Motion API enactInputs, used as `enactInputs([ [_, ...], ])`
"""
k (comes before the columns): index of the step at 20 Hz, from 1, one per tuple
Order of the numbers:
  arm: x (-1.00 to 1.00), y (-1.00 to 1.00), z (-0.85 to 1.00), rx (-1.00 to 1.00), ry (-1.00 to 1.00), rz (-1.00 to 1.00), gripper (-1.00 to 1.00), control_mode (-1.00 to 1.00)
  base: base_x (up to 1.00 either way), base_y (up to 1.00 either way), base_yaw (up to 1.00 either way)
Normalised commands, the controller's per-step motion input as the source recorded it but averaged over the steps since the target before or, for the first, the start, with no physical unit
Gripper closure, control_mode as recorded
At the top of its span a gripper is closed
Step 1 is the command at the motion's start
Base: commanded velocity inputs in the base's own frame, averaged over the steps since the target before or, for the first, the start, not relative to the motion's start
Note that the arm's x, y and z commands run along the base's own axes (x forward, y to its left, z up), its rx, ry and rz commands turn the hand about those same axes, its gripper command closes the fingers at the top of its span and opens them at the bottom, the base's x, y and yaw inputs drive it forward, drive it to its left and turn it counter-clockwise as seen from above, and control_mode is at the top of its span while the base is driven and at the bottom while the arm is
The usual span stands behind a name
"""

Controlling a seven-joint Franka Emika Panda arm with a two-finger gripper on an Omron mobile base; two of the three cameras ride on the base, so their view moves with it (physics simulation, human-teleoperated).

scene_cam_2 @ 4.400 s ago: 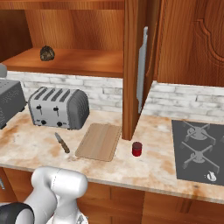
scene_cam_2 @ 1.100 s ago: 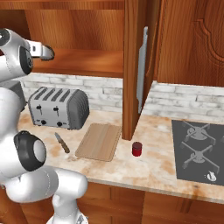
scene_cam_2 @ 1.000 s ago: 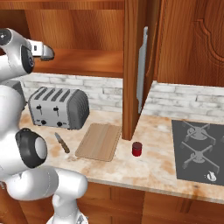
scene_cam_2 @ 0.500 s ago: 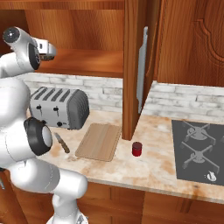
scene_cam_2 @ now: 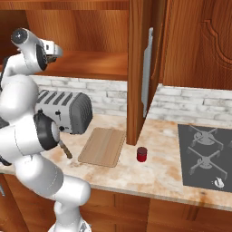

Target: Pick the bread, place it on the cutting board, pick the jam, place it on the counter, and close the cabinet.

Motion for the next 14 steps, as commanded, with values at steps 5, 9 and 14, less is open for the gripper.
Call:
enactInputs([
  [5, 0.24, 0.09, -0.09, 0.0, 0.0, 0.0, -1.0, -1.0, 0.0, 0.0, 0.0],
  [9, 0.25, 0.09, -0.09, 0.0, 0.0, 0.0, -1.0, -1.0, 0.0, 0.0, 0.0],
  [14, 0.22, 0.1, -0.18, -0.01, 0.0, 0.0, -1.0, -1.0, 0.0, 0.0, 0.0],
])
